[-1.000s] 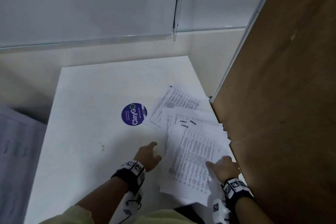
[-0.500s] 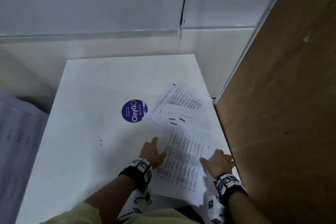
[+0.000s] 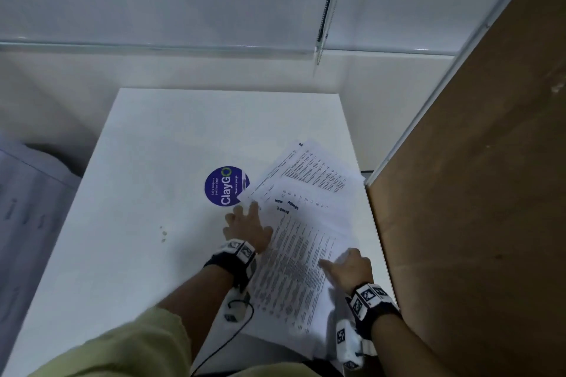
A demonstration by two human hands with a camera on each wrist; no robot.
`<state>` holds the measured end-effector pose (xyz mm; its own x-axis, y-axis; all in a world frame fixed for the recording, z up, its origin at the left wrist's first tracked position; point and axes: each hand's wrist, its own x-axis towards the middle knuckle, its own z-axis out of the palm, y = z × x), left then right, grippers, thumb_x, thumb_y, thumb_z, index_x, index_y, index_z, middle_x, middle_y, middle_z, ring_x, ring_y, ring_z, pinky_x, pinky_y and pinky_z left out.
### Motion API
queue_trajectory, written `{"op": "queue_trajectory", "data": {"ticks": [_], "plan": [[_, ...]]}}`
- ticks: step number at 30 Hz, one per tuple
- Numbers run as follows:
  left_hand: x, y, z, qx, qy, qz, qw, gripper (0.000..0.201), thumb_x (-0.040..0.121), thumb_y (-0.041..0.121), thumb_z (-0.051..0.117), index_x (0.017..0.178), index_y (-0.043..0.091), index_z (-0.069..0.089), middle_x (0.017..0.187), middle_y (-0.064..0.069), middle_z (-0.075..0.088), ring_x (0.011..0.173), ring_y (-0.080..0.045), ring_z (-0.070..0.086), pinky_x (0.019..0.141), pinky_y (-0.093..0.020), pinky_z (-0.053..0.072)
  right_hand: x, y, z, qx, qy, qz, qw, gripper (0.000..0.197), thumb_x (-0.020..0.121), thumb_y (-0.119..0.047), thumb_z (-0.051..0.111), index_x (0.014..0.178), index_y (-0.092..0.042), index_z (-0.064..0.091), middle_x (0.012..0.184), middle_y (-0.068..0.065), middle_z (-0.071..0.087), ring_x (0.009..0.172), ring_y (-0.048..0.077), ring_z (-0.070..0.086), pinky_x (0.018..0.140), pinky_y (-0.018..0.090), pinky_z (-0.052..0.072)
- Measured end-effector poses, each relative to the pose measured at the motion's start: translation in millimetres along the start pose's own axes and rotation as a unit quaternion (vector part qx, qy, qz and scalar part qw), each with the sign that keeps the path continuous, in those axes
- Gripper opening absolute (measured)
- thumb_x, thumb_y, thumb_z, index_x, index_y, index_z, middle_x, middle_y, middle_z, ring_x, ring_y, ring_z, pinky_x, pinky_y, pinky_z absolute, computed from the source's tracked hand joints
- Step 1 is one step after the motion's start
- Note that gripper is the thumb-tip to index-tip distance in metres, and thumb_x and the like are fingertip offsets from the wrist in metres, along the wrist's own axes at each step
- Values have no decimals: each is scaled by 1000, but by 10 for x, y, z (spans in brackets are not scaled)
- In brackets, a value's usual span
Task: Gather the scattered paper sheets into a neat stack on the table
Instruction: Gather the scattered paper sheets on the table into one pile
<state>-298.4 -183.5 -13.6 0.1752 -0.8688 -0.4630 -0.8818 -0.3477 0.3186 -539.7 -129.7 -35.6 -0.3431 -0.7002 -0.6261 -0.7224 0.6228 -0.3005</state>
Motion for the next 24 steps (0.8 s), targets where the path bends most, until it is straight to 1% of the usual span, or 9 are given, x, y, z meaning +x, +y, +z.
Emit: {"op": "queue_trajectory", "data": {"ticks": [3,5,7,9,15,18,21,23,24], "plan": [[384,-5,-166,14,9,25,1000,61,87,38,56,144,42,33,159,-14,19,142,-41,23,106,-60,34,-4,26,13,6,13,-2,1000,78,68,-64,80,117,-11,51,118,14,59,98,28,62,79,33,53],[634,6,-223,10,6,20,1000,61,91,36,51,146,43,27,160,-14,18,144,-42,20,106,-63,32,-3,84,10,4,14,-10,1000,78,71,-62,77,123,-11,49,122,14,57,98,26,61,77,30,47],[813,30,-249,7,-1,0,1000,61,93,36,48,148,35,22,158,-15,24,142,-43,23,105,-64,36,-6,128,10,4,17,-24,1000,65,71,-61,75,110,-17,49,116,10,59,89,19,59,75,28,48],[940,75,-223,22,2,-17,1000,59,93,34,50,146,27,24,151,-16,32,140,-43,28,102,-62,40,7,166,26,1,20,-34,999,58,70,-61,75,101,-21,45,109,7,59,83,14,57,71,26,46],[1076,173,-103,58,24,-21,998,69,87,45,59,142,15,31,140,-22,44,129,-42,44,96,-57,45,-45,167,53,17,21,-32,999,60,70,-59,75,105,-21,45,108,4,55,92,16,56,73,25,45],[1084,163,-68,22,11,3,1000,61,88,36,65,134,6,38,128,-25,57,118,-44,55,93,-53,51,-55,156,41,22,24,-34,999,59,68,-61,74,102,-22,45,106,3,56,89,15,56,72,25,47],[1037,147,-67,-1,-21,-10,1000,50,90,28,64,130,7,42,137,-28,45,120,-46,52,92,-51,48,-54,137,50,23,23,-27,999,65,65,-62,76,106,-21,45,108,4,56,92,17,58,75,27,49],[999,107,-73,28,-47,-32,998,50,90,34,62,132,11,46,145,-27,36,131,-44,41,101,-51,43,-74,119,80,19,29,-21,999,68,62,-63,76,106,-21,45,109,4,56,91,17,59,78,28,54],[980,81,-75,47,-50,-34,997,50,90,36,61,132,11,48,145,-25,38,132,-42,41,103,-50,42,-87,108,92,14,27,-18,999,65,62,-61,77,103,-22,44,107,3,55,89,16,58,78,28,55]]}}
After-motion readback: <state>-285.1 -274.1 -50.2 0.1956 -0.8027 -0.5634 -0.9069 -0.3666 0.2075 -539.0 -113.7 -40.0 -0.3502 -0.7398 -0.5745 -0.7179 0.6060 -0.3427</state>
